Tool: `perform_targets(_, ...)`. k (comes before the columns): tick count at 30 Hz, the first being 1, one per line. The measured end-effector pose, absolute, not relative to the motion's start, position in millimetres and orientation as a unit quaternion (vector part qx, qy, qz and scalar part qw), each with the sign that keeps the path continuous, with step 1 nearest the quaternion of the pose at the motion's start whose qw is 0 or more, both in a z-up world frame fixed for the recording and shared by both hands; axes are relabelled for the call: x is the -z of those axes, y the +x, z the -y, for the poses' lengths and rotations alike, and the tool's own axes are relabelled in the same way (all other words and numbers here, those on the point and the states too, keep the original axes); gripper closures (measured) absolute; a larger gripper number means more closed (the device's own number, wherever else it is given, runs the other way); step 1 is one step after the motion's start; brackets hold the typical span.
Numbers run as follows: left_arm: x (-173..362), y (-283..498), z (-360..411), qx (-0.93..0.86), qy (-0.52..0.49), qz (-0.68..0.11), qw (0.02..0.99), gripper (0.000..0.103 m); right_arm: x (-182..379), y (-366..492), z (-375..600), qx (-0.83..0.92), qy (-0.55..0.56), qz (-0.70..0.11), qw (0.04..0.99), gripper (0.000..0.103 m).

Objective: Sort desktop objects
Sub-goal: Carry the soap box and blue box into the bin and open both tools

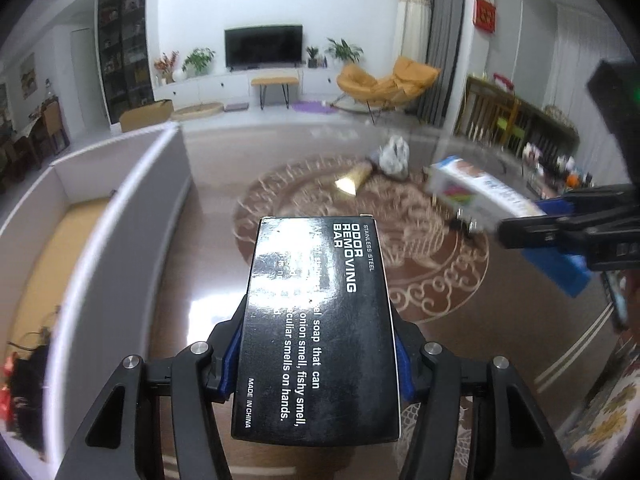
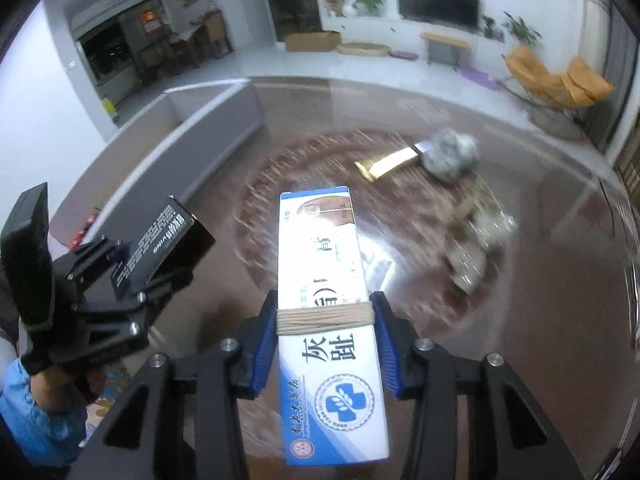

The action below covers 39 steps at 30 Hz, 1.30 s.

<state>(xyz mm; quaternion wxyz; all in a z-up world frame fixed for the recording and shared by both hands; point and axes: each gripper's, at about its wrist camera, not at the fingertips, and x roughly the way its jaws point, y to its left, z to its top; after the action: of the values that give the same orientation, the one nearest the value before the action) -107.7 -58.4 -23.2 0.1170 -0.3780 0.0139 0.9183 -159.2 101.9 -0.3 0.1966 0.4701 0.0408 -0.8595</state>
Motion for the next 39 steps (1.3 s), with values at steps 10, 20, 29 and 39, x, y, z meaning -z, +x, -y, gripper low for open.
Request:
perform_targets(10, -27.7, -78.7, 225.6, -0.934, -0.354, 0.053, 0.019, 0.045, -64.1, -184.6, 74.9, 0.847, 0.415, -0.018, 0.330, 0.058)
perform_targets(20, 29.3, -84.1, 371.6, -0.881, -0.451, 0.071, -0.122, 0.044, -7.8, -173.0, 249.7, 0.788, 0.460, -0.046, 0.407, 0.057)
perform_targets(29, 17.8, -67.1, 371.3, -0.898, -0.408, 0.079, -0.143, 0.005, 14.4, -159.1, 227.3, 0.802, 0.453, -0.066, 0.384, 0.018)
perform_targets(39, -35.7, -54.4, 294.8, -0.934, -0.338, 0.063, -0.101, 0.005, 9.8, -133.5, 35.6, 0.901, 0.361, -0.056, 0.233, 0.005)
